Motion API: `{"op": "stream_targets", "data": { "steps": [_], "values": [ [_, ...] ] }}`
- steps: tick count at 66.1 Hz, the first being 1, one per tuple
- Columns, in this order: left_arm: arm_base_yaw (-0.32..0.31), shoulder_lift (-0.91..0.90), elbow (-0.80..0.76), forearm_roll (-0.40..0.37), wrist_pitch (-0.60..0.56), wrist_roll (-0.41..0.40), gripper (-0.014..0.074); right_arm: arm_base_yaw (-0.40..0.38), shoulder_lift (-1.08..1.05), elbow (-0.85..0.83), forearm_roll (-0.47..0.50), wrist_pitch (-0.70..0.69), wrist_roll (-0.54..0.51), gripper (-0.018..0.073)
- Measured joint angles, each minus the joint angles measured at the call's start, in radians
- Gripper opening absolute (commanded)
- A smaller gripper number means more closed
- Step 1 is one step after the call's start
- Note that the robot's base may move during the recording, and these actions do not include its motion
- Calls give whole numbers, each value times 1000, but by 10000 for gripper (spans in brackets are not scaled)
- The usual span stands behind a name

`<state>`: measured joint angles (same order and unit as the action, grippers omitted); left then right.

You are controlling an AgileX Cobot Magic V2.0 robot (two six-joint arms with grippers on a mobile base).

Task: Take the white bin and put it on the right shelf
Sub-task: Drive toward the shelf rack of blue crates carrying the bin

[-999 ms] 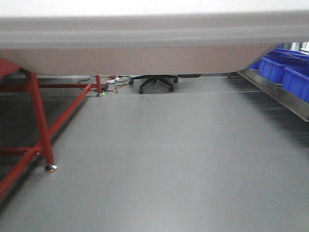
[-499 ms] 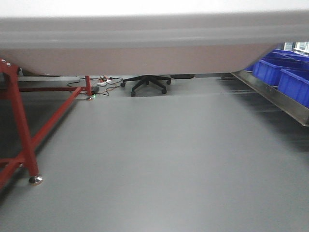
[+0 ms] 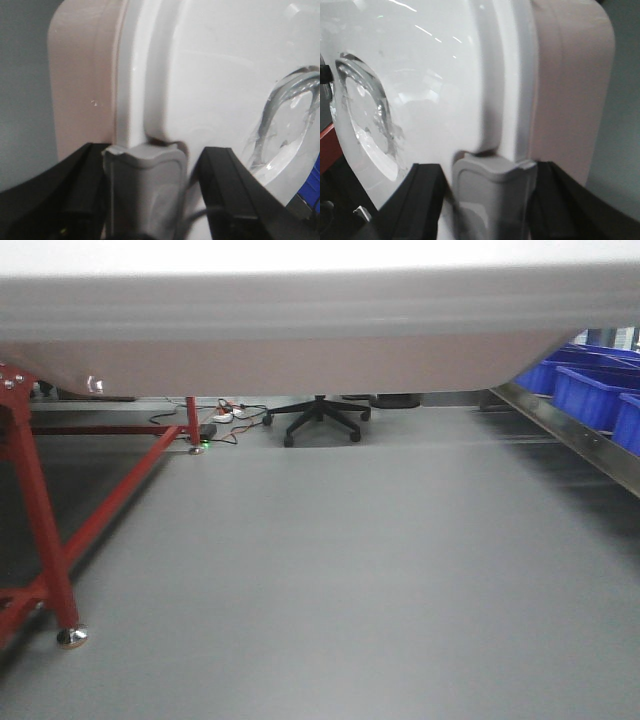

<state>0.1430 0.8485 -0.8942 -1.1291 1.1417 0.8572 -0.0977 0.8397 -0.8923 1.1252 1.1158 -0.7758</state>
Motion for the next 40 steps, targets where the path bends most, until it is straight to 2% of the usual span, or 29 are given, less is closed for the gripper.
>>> {"op": "stream_targets", "data": {
  "steps": [40],
  "values": [
    [0,0,0,0,0,0,220,0,0,0,0,0,0,327]
  ]
}}
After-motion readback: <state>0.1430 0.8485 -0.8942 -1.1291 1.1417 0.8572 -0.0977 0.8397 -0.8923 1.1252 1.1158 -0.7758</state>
